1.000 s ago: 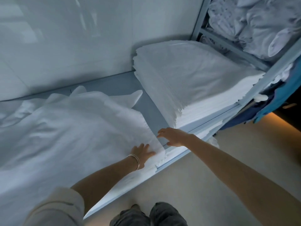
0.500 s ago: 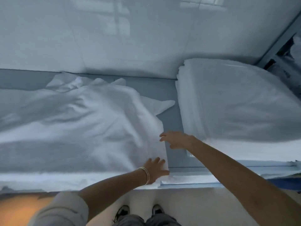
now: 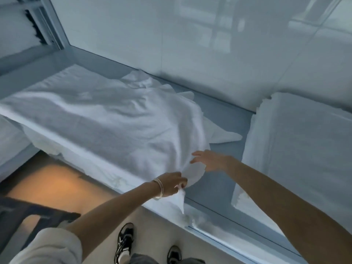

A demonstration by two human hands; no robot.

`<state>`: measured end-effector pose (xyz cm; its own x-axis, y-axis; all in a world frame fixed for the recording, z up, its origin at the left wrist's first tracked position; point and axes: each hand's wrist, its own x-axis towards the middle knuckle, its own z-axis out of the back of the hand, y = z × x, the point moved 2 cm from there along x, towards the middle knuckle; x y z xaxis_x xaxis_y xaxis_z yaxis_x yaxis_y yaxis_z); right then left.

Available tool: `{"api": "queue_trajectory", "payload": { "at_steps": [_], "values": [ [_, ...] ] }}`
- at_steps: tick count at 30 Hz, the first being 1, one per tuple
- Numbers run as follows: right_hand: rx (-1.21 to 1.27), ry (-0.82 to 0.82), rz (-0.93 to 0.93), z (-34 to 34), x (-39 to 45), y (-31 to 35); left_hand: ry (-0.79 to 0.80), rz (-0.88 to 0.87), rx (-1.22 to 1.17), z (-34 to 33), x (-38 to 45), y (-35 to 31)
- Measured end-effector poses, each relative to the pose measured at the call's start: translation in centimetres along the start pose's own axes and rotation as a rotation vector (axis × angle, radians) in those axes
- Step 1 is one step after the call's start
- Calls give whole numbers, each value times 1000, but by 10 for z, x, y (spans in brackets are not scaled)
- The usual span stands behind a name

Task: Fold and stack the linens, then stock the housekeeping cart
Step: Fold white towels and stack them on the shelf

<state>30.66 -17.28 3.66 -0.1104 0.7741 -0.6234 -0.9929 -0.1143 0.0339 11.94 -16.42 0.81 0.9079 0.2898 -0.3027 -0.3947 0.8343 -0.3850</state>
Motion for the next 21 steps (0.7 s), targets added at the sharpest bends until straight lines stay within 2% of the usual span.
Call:
{"api": "queue_trajectory", "payload": {
  "at_steps": [3, 6, 9, 13, 15, 17, 21],
  "values": [
    [-82, -56, 64, 0, 24, 7, -255, 74, -259, 26, -25, 36],
    [-35, -64, 104, 6, 44, 21, -435, 124, -356, 54, -58, 57],
    [-5, -126, 39, 14, 54, 38, -627, 294, -437, 82, -91, 82],
    [130, -375, -109, 42, 69, 56, -690, 462, -549, 108, -130, 107],
    [190, -483, -86, 68, 79, 71, -774, 530, -623, 115, -150, 120],
    [359, -565, -76, 98, 90, 85, -830, 566, -639, 121, -169, 136],
    [564, -779, -30, 170, 113, 119, -829, 686, -626, 137, -202, 180]
  ]
}}
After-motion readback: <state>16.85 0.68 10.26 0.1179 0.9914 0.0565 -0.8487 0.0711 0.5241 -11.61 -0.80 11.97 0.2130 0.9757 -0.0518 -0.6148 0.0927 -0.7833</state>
